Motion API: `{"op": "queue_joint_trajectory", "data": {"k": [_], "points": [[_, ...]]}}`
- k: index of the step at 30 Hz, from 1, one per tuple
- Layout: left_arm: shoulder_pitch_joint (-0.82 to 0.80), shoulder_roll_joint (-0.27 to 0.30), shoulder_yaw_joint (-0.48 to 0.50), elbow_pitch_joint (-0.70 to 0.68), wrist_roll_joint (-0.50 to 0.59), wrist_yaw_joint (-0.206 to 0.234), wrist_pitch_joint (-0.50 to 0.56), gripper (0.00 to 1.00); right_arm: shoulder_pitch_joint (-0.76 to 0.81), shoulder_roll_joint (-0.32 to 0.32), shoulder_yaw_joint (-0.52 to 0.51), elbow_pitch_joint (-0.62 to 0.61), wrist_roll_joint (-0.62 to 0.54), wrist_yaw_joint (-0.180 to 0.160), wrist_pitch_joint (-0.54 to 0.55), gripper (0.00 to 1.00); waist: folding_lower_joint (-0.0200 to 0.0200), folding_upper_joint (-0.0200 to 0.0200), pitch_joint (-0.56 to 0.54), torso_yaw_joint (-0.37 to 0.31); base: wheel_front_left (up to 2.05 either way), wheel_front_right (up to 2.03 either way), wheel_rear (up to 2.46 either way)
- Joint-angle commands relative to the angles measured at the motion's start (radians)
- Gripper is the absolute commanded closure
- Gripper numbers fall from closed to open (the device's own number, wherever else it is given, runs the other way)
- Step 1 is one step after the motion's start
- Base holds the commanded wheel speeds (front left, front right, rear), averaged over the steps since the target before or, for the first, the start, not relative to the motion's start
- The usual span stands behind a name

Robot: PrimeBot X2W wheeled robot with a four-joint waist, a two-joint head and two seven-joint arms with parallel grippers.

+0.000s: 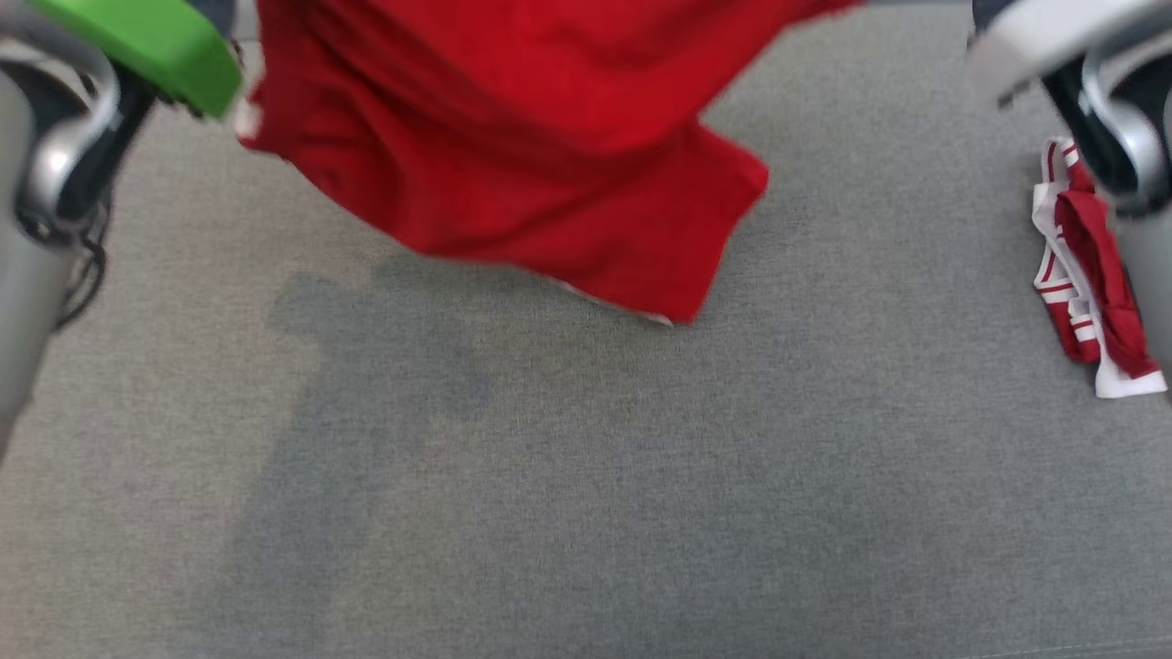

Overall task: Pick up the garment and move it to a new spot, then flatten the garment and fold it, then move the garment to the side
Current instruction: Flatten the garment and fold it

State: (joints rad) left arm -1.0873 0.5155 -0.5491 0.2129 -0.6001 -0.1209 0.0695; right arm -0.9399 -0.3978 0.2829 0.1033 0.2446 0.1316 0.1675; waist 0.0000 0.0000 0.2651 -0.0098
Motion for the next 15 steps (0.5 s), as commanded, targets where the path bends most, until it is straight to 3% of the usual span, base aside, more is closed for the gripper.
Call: {"op": "queue_joint_trajectory", "data": {"k": [1,8,15], "points": [[-0.078,-0.002,0.006,0.058,0.02,-0.003,-0.026,1.0,-0.112,0.013,0.017,0.06,-0.005,-0.002,-0.018,1.0,0.0,0.0,0.216,-0.052,0.0,0.0,0.0],[-0.405,-0.042,-0.002,0.343,0.086,-0.006,-0.201,1.0,-0.55,0.109,0.011,0.423,-0.076,-0.003,-0.144,1.0,0.0,0.0,0.372,-0.085,0.0,0.0,0.0],[-0.497,-0.146,0.02,0.557,0.092,-0.005,-0.329,1.0,-0.641,0.198,-0.022,0.667,-0.18,-0.003,-0.336,1.0,0.0,0.0,0.406,-0.073,0.0,0.0,0.0]]}}
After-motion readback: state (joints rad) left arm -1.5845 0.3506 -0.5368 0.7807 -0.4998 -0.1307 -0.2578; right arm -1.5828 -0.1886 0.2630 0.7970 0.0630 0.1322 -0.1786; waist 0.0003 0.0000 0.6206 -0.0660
